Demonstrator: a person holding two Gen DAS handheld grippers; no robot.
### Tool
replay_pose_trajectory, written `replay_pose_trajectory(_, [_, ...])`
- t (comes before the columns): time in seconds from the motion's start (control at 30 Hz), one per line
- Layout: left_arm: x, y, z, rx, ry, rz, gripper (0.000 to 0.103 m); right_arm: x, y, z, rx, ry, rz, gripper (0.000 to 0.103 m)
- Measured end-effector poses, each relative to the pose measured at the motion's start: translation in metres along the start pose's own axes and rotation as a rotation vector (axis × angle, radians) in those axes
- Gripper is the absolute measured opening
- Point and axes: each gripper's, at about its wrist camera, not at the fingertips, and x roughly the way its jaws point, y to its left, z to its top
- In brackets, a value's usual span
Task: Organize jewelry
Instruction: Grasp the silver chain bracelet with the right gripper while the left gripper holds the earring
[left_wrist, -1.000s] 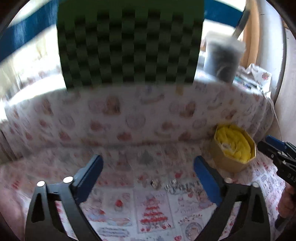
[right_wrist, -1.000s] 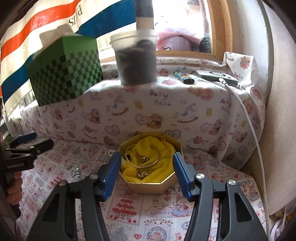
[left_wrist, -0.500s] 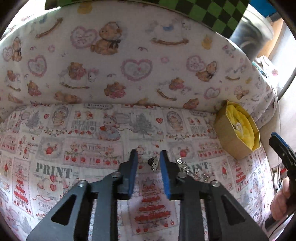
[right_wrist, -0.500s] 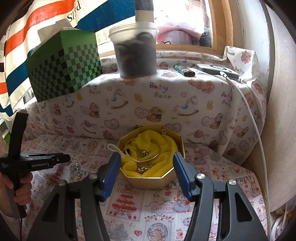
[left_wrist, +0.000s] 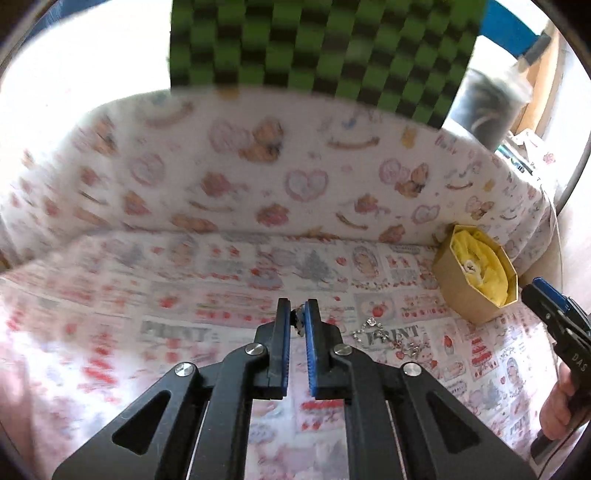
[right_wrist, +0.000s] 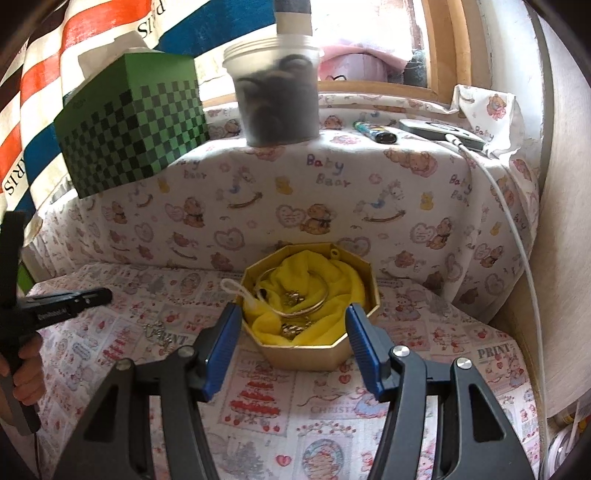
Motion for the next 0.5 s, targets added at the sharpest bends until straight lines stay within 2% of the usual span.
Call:
replay_pose_trajectory(0.13, [-0.038,-0.006,0.003,0.027,-0.086,-0.004,0.007,-0.002,0.011,-0.003,-0.031,0.01,0.017,0.056])
replay_pose_trajectory(0.33, [-0.068,-0.004,0.004,0.048,-0.196,0.046,0.007,-0.012,0.045,-0.014,-0.102,0.041,0.119,0.055])
replay_pose_trajectory(0.4, [-0.065,-0.002,0.006,0.021,-0.194,0.061,0.007,-0.01,0.056,-0.019,-0.118,0.068,0.149,0.046])
replay_pose_trajectory(0.43, [-0.062,0.001,0.007,0.009,-0.183,0.05,0.007,-0.007,0.061,-0.021,-0.124,0.081,0.149,0.045])
replay_pose_trajectory(0.5, [-0.057,0.005,0.008,0.0,-0.173,0.049,0.007,0.001,0.071,-0.023,-0.151,0.125,0.111,0.039])
